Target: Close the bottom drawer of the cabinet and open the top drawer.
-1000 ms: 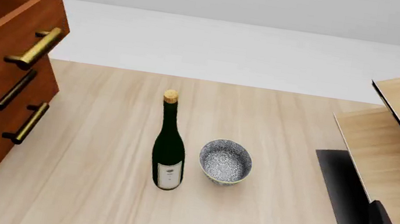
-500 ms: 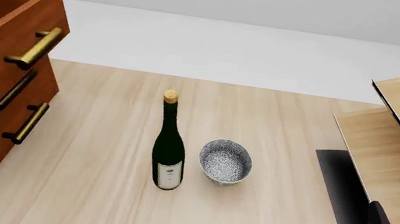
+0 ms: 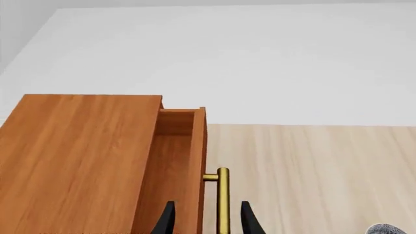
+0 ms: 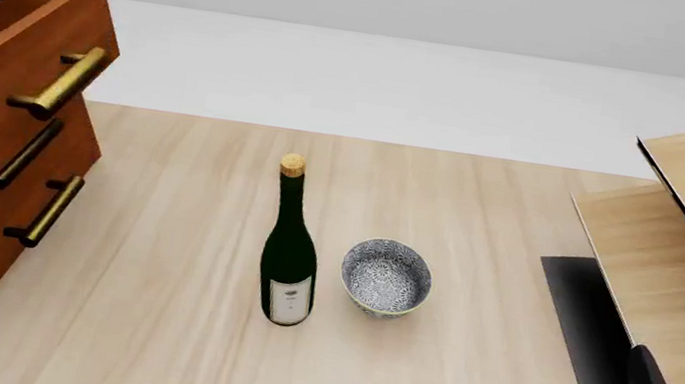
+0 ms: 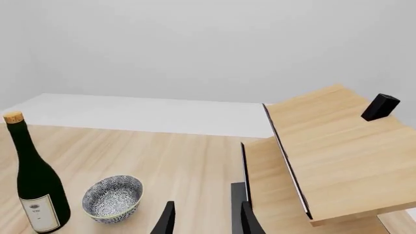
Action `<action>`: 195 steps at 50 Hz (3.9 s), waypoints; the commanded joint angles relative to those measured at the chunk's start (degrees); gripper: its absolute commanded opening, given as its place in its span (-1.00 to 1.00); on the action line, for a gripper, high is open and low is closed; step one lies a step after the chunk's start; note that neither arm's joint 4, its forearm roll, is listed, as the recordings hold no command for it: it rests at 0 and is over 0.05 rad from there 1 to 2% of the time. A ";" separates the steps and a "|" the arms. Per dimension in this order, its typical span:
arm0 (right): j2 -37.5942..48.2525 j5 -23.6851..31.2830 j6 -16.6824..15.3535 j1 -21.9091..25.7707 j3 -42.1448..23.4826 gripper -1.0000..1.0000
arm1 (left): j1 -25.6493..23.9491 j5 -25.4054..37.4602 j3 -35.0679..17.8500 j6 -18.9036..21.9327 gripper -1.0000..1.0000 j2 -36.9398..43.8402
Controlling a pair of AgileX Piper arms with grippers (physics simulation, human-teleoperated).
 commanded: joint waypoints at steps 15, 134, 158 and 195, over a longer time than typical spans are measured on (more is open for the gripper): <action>0.00 0.04 0.01 -0.10 -0.03 1.00 | 1.10 -2.07 4.52 -2.28 1.00 0.24; 0.02 -0.02 -0.20 -0.22 0.03 1.00 | -6.76 -7.09 14.67 -14.26 1.00 3.93; 0.01 -0.04 -0.07 -0.42 0.09 1.00 | -14.15 -9.55 17.25 -20.03 1.00 5.29; 0.20 0.05 -0.04 -0.68 -0.25 1.00 | -26.96 -13.74 19.94 -28.38 1.00 5.53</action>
